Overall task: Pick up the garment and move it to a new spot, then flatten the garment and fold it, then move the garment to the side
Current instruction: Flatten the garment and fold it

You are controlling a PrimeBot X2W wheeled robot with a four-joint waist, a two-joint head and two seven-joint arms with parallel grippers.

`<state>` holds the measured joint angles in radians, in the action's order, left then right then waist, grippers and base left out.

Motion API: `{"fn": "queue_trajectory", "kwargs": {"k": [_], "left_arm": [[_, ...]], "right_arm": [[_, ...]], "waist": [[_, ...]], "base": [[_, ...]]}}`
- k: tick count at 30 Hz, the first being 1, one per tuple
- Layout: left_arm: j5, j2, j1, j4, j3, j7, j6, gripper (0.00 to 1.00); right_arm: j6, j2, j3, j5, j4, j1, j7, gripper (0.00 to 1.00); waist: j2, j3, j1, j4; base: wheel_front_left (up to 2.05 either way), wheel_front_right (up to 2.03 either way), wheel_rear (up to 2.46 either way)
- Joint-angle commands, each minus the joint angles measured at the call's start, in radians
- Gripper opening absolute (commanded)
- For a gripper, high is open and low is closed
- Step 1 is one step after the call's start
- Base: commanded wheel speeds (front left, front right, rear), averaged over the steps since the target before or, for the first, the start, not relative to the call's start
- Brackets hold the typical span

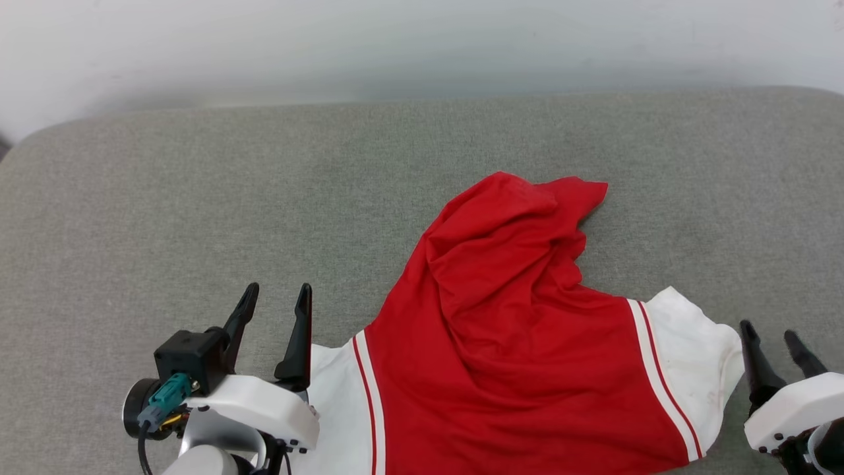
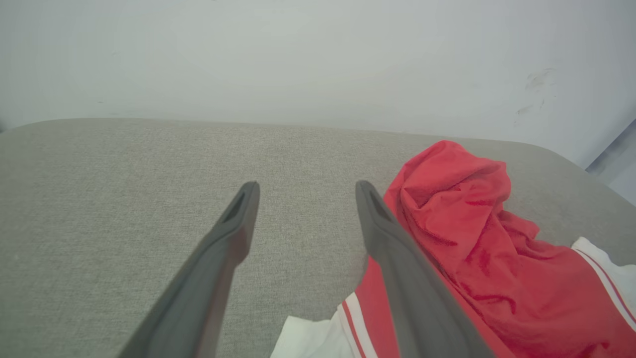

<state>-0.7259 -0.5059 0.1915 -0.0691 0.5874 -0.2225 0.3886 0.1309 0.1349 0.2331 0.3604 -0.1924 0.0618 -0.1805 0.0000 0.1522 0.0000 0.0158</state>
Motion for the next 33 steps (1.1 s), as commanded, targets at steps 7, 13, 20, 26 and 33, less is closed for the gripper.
{"fn": "queue_trajectory", "kwargs": {"k": [7,13,20,26,33], "left_arm": [[-0.017,-0.015,-0.05,0.004,-0.012,0.0,0.02,1.0],[-0.044,-0.051,-0.096,-0.002,-0.011,0.061,0.043,1.0],[-0.117,-0.161,-0.146,-0.07,0.002,0.256,0.039,1.0],[-0.166,-0.269,-0.165,-0.13,0.043,0.46,0.032,1.0],[-0.204,-0.309,-0.143,-0.095,0.102,0.612,-0.013,1.0]], "right_arm": [[0.0,-0.021,-0.032,-0.105,0.091,-0.031,0.157,1.0],[0.0,-0.036,-0.145,-0.159,0.204,-0.081,0.158,1.0],[0.0,-0.055,-0.223,-0.18,0.33,-0.176,0.116,1.0],[0.0,-0.071,-0.253,-0.162,0.385,-0.214,0.094,1.0],[0.0,-0.08,-0.271,-0.147,0.387,-0.189,0.1,1.0]], "waist": [[0.0,-0.056,0.0,0.006],[0.0,-0.1,0.0,-0.002],[0.0,-0.131,0.0,-0.015],[0.0,-0.116,0.0,-0.046],[0.0,-0.062,0.0,-0.085]], "base": [[0.0,0.0,0.0],[0.0,0.0,0.0],[0.0,0.0,0.0],[0.0,0.0,0.0],[0.0,0.0,0.0]]}}
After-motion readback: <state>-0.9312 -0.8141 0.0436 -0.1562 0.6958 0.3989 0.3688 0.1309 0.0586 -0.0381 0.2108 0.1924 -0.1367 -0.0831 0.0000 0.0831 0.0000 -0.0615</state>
